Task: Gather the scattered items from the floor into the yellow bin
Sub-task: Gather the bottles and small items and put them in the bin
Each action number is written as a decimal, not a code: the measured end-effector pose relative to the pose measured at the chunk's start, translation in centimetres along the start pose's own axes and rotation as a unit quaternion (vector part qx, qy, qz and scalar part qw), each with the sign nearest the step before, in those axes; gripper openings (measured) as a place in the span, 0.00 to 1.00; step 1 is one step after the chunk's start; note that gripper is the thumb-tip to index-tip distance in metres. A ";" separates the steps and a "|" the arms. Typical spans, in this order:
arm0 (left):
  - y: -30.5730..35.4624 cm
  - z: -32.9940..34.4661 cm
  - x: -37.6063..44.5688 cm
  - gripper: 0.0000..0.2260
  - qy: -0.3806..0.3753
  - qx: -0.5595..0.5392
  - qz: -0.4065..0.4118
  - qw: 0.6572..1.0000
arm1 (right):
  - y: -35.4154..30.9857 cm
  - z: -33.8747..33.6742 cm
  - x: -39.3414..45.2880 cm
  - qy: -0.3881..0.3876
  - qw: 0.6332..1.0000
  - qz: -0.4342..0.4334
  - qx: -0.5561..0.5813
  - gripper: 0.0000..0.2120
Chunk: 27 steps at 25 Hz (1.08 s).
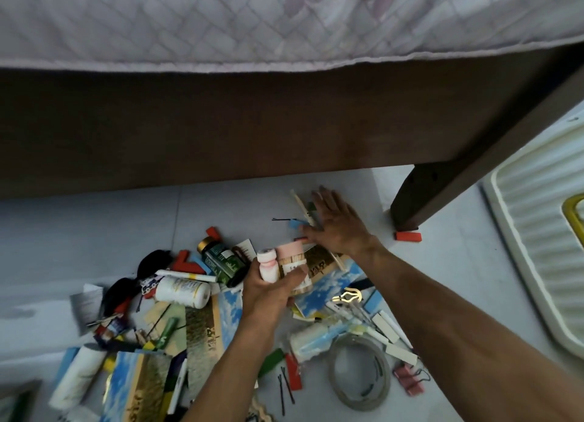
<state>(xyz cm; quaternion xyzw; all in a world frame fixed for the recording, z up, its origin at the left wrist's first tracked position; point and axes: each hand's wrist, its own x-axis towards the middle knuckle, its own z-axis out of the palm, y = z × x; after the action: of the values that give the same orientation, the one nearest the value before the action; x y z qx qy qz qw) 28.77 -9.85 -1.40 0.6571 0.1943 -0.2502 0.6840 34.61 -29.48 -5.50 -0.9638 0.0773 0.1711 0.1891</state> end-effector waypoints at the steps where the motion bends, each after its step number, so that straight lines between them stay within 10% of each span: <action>1: 0.3 -0.5 0.0 0.18 -0.002 0.007 0.005 1.000 | -0.4 0.2 0.3 -0.016 1.000 -0.007 0.003 0.38; 27: -0.3 -0.8 -2.7 0.16 0.053 0.032 0.031 0.998 | -3.5 3.8 -10.7 0.000 0.996 -0.061 -0.069 0.27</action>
<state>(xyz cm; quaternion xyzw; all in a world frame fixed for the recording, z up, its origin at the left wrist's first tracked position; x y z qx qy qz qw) 26.49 -8.86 -0.09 0.6966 0.2021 -0.1999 0.6587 24.32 -23.92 -3.78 -0.9776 0.0069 0.1640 0.1320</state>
